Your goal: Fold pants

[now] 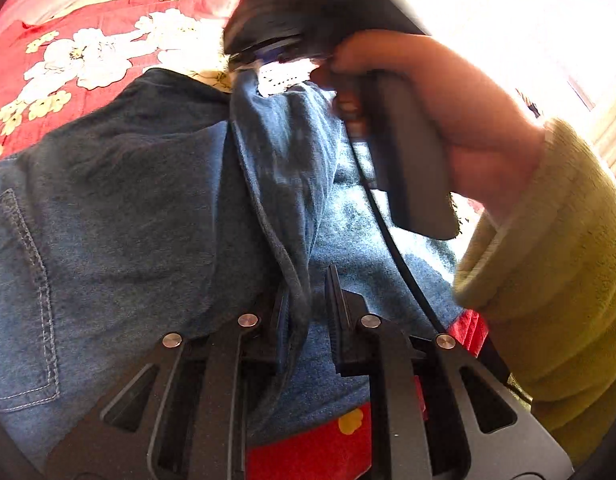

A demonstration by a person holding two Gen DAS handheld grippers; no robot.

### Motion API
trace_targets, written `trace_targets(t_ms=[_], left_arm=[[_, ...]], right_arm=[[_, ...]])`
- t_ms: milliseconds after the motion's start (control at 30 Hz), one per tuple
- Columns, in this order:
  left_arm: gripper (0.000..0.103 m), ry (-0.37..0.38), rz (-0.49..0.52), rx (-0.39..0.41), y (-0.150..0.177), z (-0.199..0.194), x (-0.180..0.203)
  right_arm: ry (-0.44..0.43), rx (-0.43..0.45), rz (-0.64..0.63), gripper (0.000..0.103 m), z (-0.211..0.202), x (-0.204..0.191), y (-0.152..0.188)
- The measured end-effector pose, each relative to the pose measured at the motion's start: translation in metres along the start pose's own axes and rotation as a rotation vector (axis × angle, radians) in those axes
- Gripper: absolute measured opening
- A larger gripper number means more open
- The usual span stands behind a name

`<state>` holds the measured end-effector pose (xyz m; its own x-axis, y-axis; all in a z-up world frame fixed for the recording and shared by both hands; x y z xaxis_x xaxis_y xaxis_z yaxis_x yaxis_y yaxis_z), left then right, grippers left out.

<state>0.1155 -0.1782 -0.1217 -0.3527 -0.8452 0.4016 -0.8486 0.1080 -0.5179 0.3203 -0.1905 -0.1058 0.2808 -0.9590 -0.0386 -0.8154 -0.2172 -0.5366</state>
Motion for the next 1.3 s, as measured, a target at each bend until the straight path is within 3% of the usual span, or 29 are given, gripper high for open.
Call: trace_targets(t_ms=[300,400,500,667,1033,1300], left_arm=[[0.010,-0.025,-0.005,0.015,0.002,0.000,-0.005],[0.010,-0.059,0.007,0.025,0.000,-0.004,-0.011],[0.001,-0.117,0.026,0.041,0.003,-0.012,-0.017],[0.001,-0.129,0.044,0.055,0.005,-0.030,-0.019],[0.001,-0.163,0.137,0.025,0.021,-0.039,-0.013],[0.001,-0.167,0.164,-0.019,0.038,-0.033,-0.010]], right_arm=[[-0.072,0.121,0.149,0.010,-0.091,0.061,0.028],[-0.092,0.136,0.229,0.010,-0.114,0.089,0.051],[-0.116,0.143,0.290,0.010,-0.135,0.109,0.079],[-0.154,0.164,0.348,0.010,-0.171,0.123,0.129],[-0.133,0.096,0.399,0.010,-0.185,0.118,0.226],[-0.134,0.061,0.446,0.010,-0.176,0.127,0.241]])
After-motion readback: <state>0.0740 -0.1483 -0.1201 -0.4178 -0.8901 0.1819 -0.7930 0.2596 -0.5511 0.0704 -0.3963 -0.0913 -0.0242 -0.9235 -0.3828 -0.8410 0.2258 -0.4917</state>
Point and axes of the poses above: each gripper's, at about its wrist camera, not at the fingertips, and z roughly the way its jaws point, x to its right, y to its underside, the point moved 10 cm from there along z, roughly the way its jaws point, and after that the axes turned 1 degree about -x, right-handed, at the moved point
